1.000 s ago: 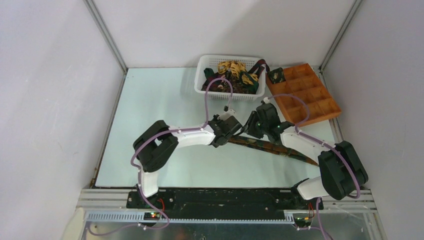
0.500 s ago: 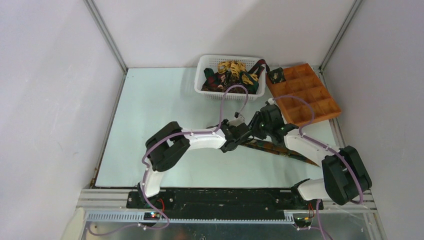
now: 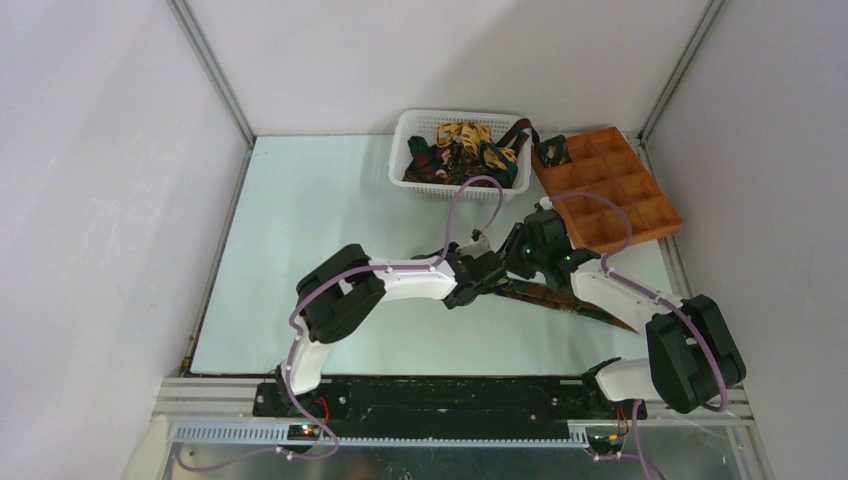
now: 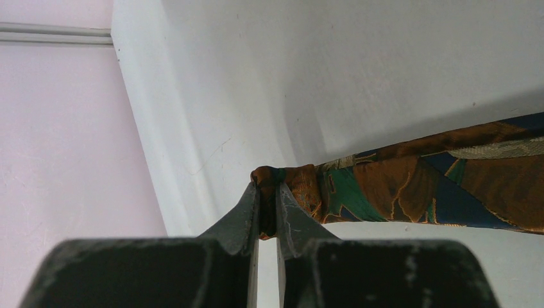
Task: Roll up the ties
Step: Roll the tie at the center of the board.
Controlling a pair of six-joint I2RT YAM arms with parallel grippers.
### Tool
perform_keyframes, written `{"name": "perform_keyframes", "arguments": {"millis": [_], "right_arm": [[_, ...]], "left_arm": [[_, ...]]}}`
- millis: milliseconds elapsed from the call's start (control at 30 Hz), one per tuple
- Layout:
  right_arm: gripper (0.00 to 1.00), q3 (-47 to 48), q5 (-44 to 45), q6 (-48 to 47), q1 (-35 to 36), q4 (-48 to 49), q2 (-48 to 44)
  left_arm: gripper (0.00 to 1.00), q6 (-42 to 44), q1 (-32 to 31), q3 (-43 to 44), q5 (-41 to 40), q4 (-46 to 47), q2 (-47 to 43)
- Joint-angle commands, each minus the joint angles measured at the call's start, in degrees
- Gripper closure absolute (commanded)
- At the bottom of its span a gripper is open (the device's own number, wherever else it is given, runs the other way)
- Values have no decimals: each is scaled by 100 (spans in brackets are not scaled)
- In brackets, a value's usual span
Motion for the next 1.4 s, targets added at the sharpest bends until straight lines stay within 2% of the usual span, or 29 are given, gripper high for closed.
{"name": "perform_keyframes", "arguments": {"millis": [0,200,267,333,400,433,1367], "right_arm": [[58,-33,79,32,-17,203,-112],[58,-33,137,39,-11,32,-23],[62,-56,170,43,-14,-32,31],[87,-93,179,49,-19,-38,62],[98,-120,190,59,-23,-60,59],[100,-125,210,62,-20,-70,52],[100,-252,591,287,-35,-604,399]], "left_arm": [[100,111,-34,189,-326,-101,-39],[100,121,-34,192,-256,-129,-74],[100,121,-33,195,-255,-125,-59],[100,121,-33,193,-245,-121,-48],[100,120,-33,189,-242,-124,-41],[100,120,-33,184,-247,-119,-37],[100,204,-42,421,-331,-352,250]]}}
